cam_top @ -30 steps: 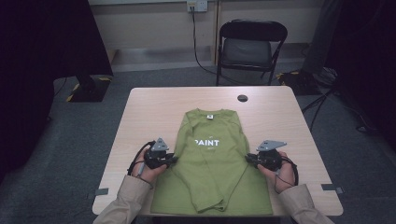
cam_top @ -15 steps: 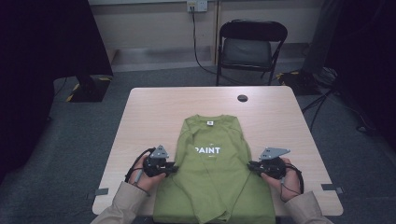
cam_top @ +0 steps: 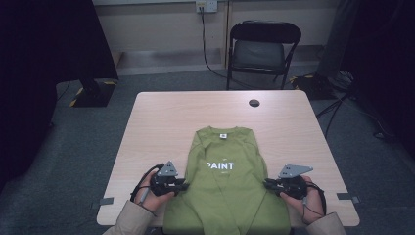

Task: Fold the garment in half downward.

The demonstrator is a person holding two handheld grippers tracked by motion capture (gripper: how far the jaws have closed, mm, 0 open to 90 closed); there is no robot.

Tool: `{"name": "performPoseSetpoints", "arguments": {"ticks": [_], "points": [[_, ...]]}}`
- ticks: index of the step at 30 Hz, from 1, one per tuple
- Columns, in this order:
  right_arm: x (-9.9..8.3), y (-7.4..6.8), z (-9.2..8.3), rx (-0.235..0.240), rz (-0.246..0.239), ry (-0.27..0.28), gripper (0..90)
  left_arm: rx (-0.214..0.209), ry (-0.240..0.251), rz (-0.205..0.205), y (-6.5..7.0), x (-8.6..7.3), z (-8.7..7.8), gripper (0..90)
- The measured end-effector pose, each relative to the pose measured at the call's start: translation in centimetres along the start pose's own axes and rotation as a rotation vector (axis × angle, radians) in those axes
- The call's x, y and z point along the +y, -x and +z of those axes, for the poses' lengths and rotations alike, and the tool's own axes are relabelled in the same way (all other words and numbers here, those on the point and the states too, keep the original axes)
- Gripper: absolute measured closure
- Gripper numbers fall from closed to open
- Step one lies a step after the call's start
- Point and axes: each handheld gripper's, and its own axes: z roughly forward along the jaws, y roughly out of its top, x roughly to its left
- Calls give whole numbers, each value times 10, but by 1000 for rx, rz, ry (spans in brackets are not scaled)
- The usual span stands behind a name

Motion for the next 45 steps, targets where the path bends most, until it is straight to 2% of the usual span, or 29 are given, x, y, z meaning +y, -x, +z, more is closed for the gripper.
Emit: {"name": "performPoseSetpoints", "arguments": {"ticks": [15,17,19,20,21,22,23,24,25,26,27,28,29,31,33,39,45], "points": [[-10,-15,-12,21,-12,-11,807,-27,4,-6,13,-8,-7,734],[-10,-15,-12,20,-8,-9,779,-22,3,-9,13,-8,-7,703],[-10,-14,-12,18,-9,-8,754,-17,2,-9,12,-8,-8,633],[-10,-14,-12,13,-13,-5,701,-9,6,-21,11,-7,-8,633],[-9,-12,-12,-14,-1,6,523,-5,16,-46,10,-6,-9,525],[-9,-11,-12,-22,9,14,495,-10,24,-59,8,-6,-9,421],[-7,-9,-12,-32,17,27,305,2,26,-54,6,-5,-8,314],[-6,-8,-11,-54,22,28,226,39,22,-38,4,-4,-8,253],[-4,-8,-11,-80,26,36,189,39,22,-38,4,-4,-8,178],[-4,-8,-11,-80,26,36,189,50,14,-37,2,-2,-7,178],[-3,-6,-11,-77,28,43,162,65,14,-49,0,-1,-6,131],[0,-4,-10,-114,22,58,67,72,21,-54,-2,0,-5,61],[0,-4,-10,-114,22,58,67,79,20,-61,-3,1,-4,61],[3,-1,-7,-129,26,54,24,89,14,-54,-8,4,-2,4],[5,3,-4,-127,50,74,8,94,23,-51,-13,7,0,9],[6,15,5,-122,54,32,9,104,18,-42,-27,9,8,7],[4,21,14,-112,57,-15,0,99,10,-66,-32,5,15,0]]}}
